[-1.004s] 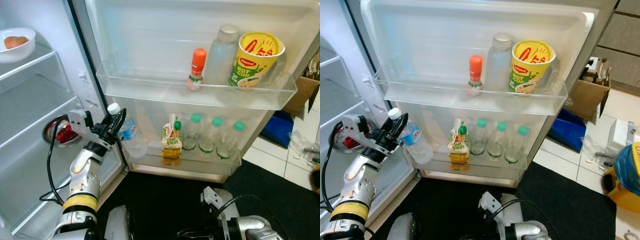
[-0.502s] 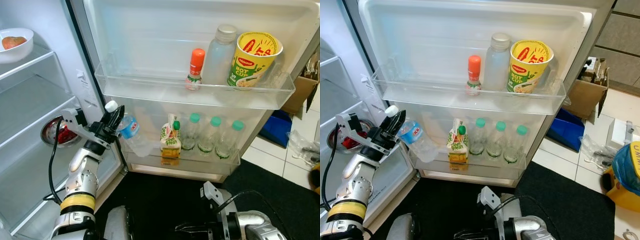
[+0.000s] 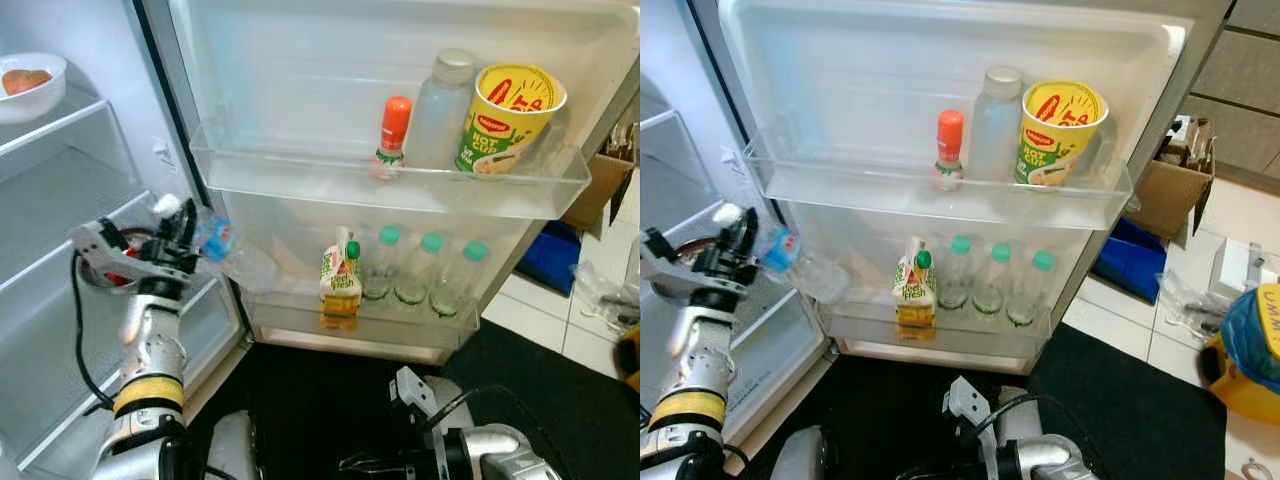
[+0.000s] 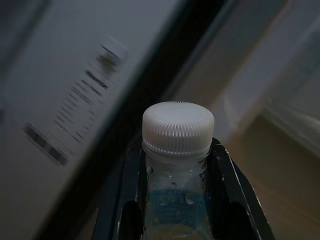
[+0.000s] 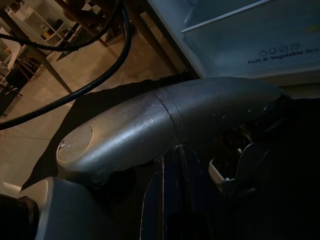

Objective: Restocking fridge

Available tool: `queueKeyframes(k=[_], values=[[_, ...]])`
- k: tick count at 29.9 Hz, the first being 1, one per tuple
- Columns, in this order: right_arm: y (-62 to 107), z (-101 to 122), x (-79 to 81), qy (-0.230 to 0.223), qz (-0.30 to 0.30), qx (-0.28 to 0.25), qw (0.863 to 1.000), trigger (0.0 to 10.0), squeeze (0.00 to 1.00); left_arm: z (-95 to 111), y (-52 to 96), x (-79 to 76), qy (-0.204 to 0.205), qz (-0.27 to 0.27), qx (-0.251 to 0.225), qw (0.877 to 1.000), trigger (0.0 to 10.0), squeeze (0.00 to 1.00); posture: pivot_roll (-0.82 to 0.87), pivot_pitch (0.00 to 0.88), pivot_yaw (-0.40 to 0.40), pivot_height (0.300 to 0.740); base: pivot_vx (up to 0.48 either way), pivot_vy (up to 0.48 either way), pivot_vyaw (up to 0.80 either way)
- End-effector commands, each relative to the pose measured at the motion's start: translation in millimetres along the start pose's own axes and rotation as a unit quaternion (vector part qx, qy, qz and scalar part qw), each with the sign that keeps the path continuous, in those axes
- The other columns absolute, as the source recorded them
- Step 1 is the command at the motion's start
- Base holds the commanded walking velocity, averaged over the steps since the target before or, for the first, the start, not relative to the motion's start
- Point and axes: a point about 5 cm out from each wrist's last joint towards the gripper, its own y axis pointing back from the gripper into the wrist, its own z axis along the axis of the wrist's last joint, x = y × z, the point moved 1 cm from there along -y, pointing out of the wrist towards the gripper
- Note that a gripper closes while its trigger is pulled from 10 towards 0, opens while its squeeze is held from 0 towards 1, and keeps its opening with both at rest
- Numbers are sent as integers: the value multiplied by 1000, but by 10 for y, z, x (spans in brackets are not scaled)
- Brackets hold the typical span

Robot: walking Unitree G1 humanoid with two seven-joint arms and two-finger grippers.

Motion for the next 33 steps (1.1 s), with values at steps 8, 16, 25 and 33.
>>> queueKeyframes(k=[8, 16, 25, 33], values=[[-92, -24, 158, -7, 16, -3, 1000, 10000, 0, -228, -59, -134, 21, 10, 16, 1000, 10000, 0, -100, 248, -1, 460, 0, 0, 0], [-155, 62, 297, 2, 29, -15, 999, 10000, 0, -355, -126, -243, 26, -8, 43, 999, 10000, 0, -110, 325, 28, 460, 0, 0, 0], [-148, 172, 407, 15, 35, -26, 999, 10000, 0, -138, -327, -239, -27, -21, 30, 999, 10000, 0, -109, 385, 48, 460, 0, 0, 0], [-134, 238, 476, 21, 31, -29, 999, 10000, 0, -287, -378, -426, -18, -48, 42, 998, 10000, 0, -117, 400, 58, 460, 0, 0, 0]])
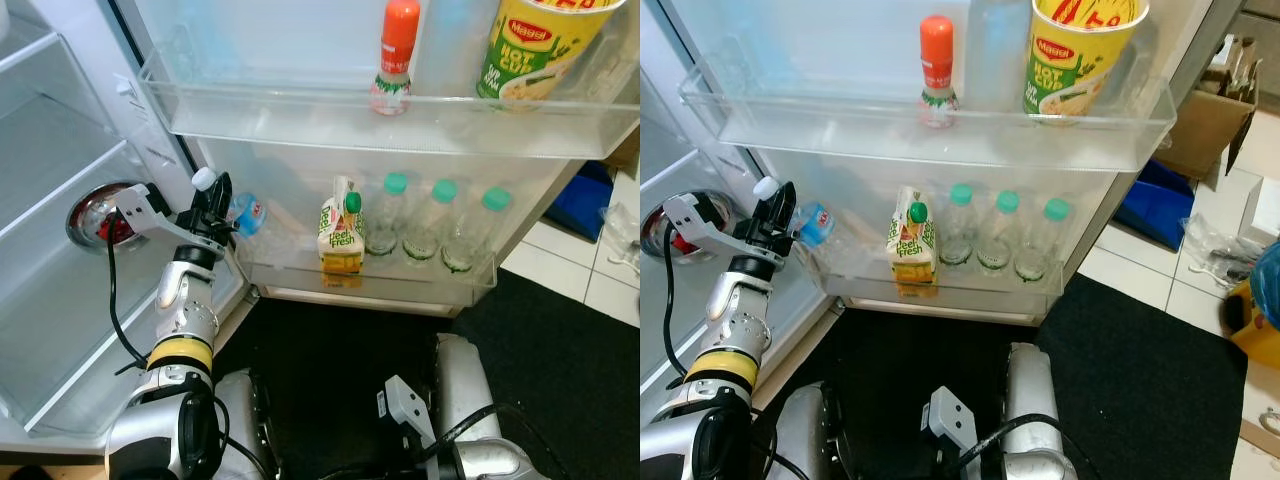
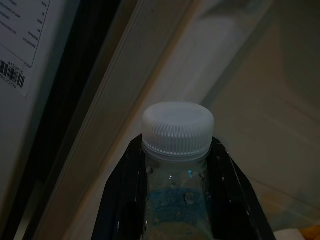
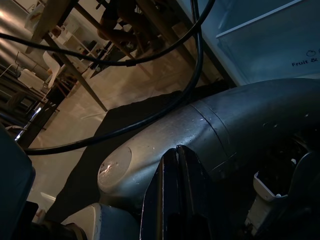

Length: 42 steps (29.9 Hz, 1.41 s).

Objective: Restocking fridge

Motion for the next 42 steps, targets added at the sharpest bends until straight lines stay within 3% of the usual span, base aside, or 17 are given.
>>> queueKeyframes(k=[1, 10, 13, 18, 20, 25, 29, 33, 42], values=[[-33, -4, 69, -9, 11, -3, 1000, 10000, 0, -112, 6, -68, 1, -8, 19, 1000, 10000, 0, -117, 400, 58, 460, 0, 0, 0], [-42, 68, 106, 1, 16, -4, 1000, 10000, 0, -378, -11, -388, 12, -61, 47, 997, 10000, 0, -125, 402, 55, 460, 0, 0, 0], [-52, 109, 116, 8, 19, -3, 1000, 10000, 0, -460, -40, -569, -9, -102, 60, 993, 10000, 0, -125, 402, 55, 460, 0, 0, 0], [-74, 133, 121, 12, 22, -3, 1000, 10000, 0, -475, -72, -658, -29, -125, 65, 990, 10000, 0, -125, 402, 55, 460, 0, 0, 0], [-83, 145, 123, 14, 23, -3, 1000, 10000, 0, -496, -77, -729, -58, -152, 75, 984, 10000, 0, -118, 402, 57, 460, 0, 0, 0], [-86, 151, 121, 15, 23, -3, 1000, 10000, 0, -509, -74, -759, -71, -164, 79, 981, 10000, 0, -118, 400, 57, 460, 0, 0, 0], [-87, 171, 113, 19, 23, -3, 1000, 10000, 0, -512, -67, -864, -143, -210, 83, 964, 10000, 0, -114, 395, 57, 460, 0, 0, 0], [-92, 186, 110, 21, 24, -4, 999, 10000, 0, -497, -71, -918, -180, -233, 78, 952, 10000, 0, -112, 395, 57, 460, 0, 0, 0], [-106, 191, 111, 22, 24, -5, 999, 10000, 0, -546, -16, -914, -223, -238, 84, 942, 10000, 0, -110, 391, 60, 460, 0, 0, 0]])
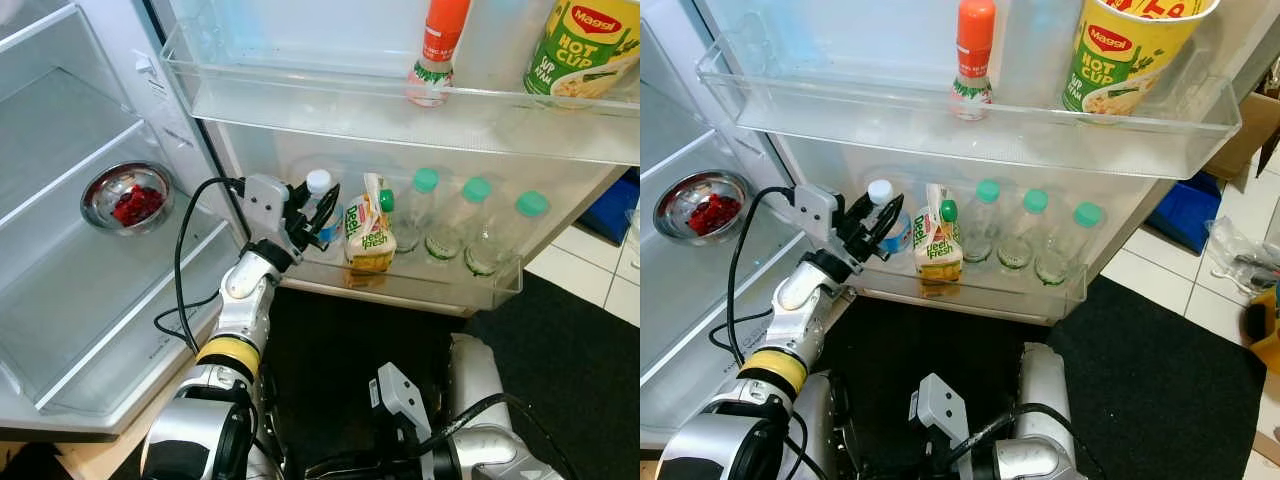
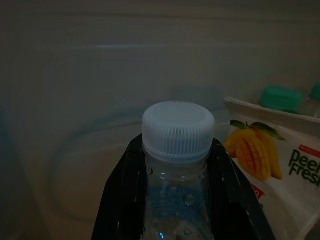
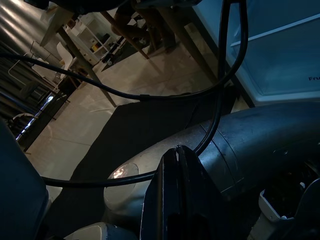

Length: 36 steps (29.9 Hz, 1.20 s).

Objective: Restocking fridge

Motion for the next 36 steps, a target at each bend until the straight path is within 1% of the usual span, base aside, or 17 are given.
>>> queueKeyframes(k=[1, 5, 8, 12, 16, 19, 25, 27, 36], values=[[-34, -40, 52, -8, 10, 4, 1000, 10000, 0, -95, 91, -22, -12, -3, 20, 1000, 10000, 0, -110, 391, 60, 460, 0, 0, 0], [-30, -39, 52, -8, 9, 4, 1000, 10000, 0, -139, 130, 3, -18, 10, 32, 999, 10000, 0, -110, 391, 60, 460, 0, 0, 0], [-13, -38, 53, -8, 9, 7, 1000, 10000, 0, -231, 227, 84, -13, 53, 54, 997, 10000, 0, -120, 388, 54, 460, 0, 0, 0], [-9, -37, 57, -8, 9, 7, 1000, 10000, 0, -281, 295, 143, -9, 76, 67, 995, 10000, 0, -123, 389, 53, 460, 0, 0, 0], [-12, -30, 62, -8, 10, 6, 1000, 10000, 0, -310, 363, 223, -18, 101, 80, 992, 10000, 0, -123, 391, 52, 460, 0, 0, 0], [-15, -24, 65, -7, 10, 6, 1000, 10000, 0, -314, 381, 259, -15, 115, 81, 990, 10000, 0, -122, 393, 51, 460, 0, 0, 0], [-16, 5, 68, -5, 12, 5, 1000, 10000, 0, -327, 382, 265, -9, 126, 81, 989, 10000, 0, -123, 394, 49, 460, 0, 0, 0], [-14, 37, 79, -1, 16, 3, 1000, 10000, 0, -343, 398, 270, -7, 134, 83, 987, 10000, 0, -126, 393, 48, 460, 0, 0, 0], [0, 41, 97, 2, 20, 5, 1000, 10000, 0, -373, 441, 286, -6, 145, 90, 985, 10000, 0, -129, 394, 48, 460, 0, 0, 0]])
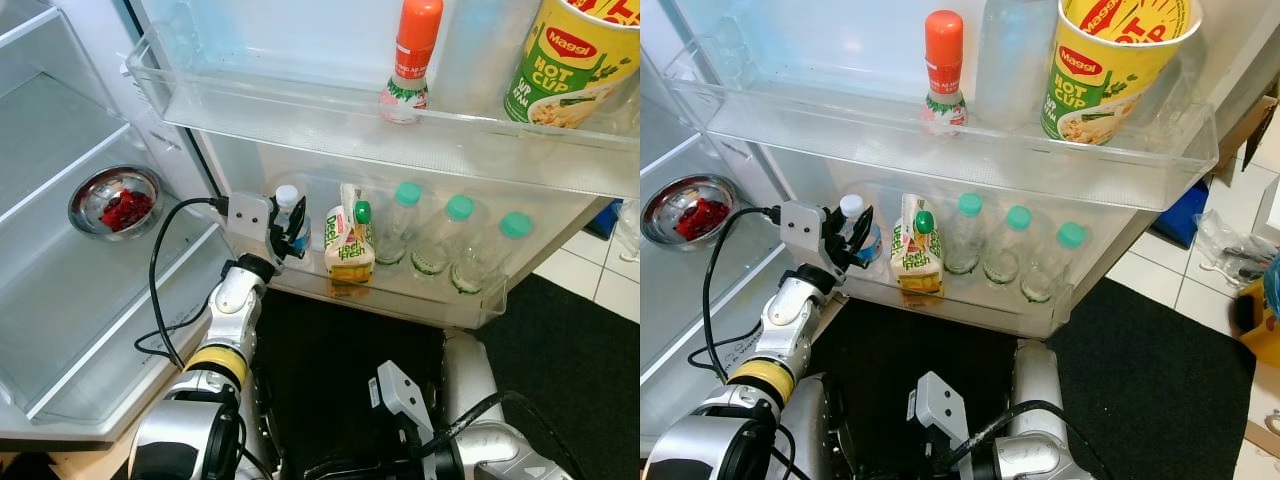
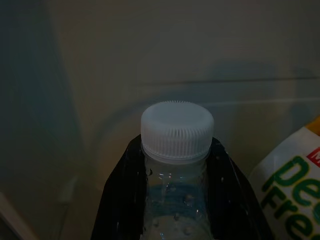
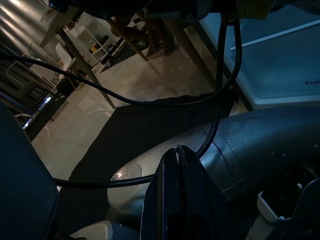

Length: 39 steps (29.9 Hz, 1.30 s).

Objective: Restocking fridge

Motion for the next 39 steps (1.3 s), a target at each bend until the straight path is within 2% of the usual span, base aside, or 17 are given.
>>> queueKeyframes(k=[1, 2, 4, 10, 11, 14, 15, 19, 20, 22, 26, 31, 33, 36, 39], values=[[-12, -24, 58, -7, 9, 1, 1000, 10000, 0, -177, 151, 65, 5, 14, 41, 999, 10000, 0, -129, 394, 48, 460, 0, 0, 0], [-12, -23, 61, -7, 10, 1, 1000, 10000, 0, -183, 152, 65, 8, 15, 42, 999, 10000, 976, -129, 393, 47, 460, 0, 0, 0], [-12, -20, 66, -7, 12, 1, 1000, 10000, 0, -184, 151, 66, 12, 15, 42, 999, 10000, 1000, -129, 393, 47, 460, 0, 0, 0], [-6, -13, 75, -6, 15, 1, 1000, 10000, 0, -145, 128, 106, 24, 31, 31, 999, 10000, 1000, -129, 392, 47, 460, 0, 0, 0], [-3, -12, 73, -6, 15, 2, 1000, 10000, 0, -105, 106, 147, 48, 45, 19, 998, 10000, 1000, -131, 388, 47, 460, 0, 0, 0], [-1, -12, 71, -6, 15, 3, 1000, 10000, 0, -82, 94, 164, 57, 49, 12, 997, 10000, 1000, -130, 387, 47, 460, 0, 0, 0], [0, -10, 69, -5, 15, 3, 1000, 10000, 0, -63, 86, 170, 58, 48, 7, 997, 10000, 604, -129, 386, 48, 460, 0, 0, 0], [1, -9, 67, -5, 16, 3, 1000, 10000, 0, -41, 78, 176, 60, 46, 1, 997, 10000, 604, -129, 386, 48, 460, 0, 0, 0], [3, -8, 56, -4, 15, 3, 1000, 10000, 0, 11, 93, 230, 62, 47, -13, 997, 10000, 0, -122, 377, 47, 460, 0, 0, 0], [6, -1, 31, -2, 14, 4, 1000, 10000, 0, 104, 160, 345, 59, 44, -38, 997, 10000, 0, -110, 369, 44, 460, 0, 0, 0], [10, 6, 12, 0, 15, 5, 1000, 10000, 0, 160, 230, 403, 62, 32, -51, 996, 10000, 0, -103, 363, 43, 460, 0, 0, 0], [13, 22, -15, 4, 16, 6, 1000, 10000, 0, 220, 351, 410, 90, -2, -65, 994, 10000, 0, -97, 355, 42, 460, 0, 0, 0], [14, 23, -28, 6, 17, 7, 1000, 10000, 0, 244, 482, 423, 112, -27, -66, 991, 10000, 0, -90, 344, 41, 460, 0, 0, 0], [15, 23, -35, 6, 18, 8, 1000, 10000, 0, 257, 551, 441, 129, -40, -65, 989, 10000, 0, -88, 343, 41, 460, 0, 0, 0], [21, 23, -60, 8, 18, 9, 1000, 10000, 0, 279, 676, 479, 162, -62, -61, 983, 10000, 0, -79, 328, 37, 460, 0, 0, 0]])
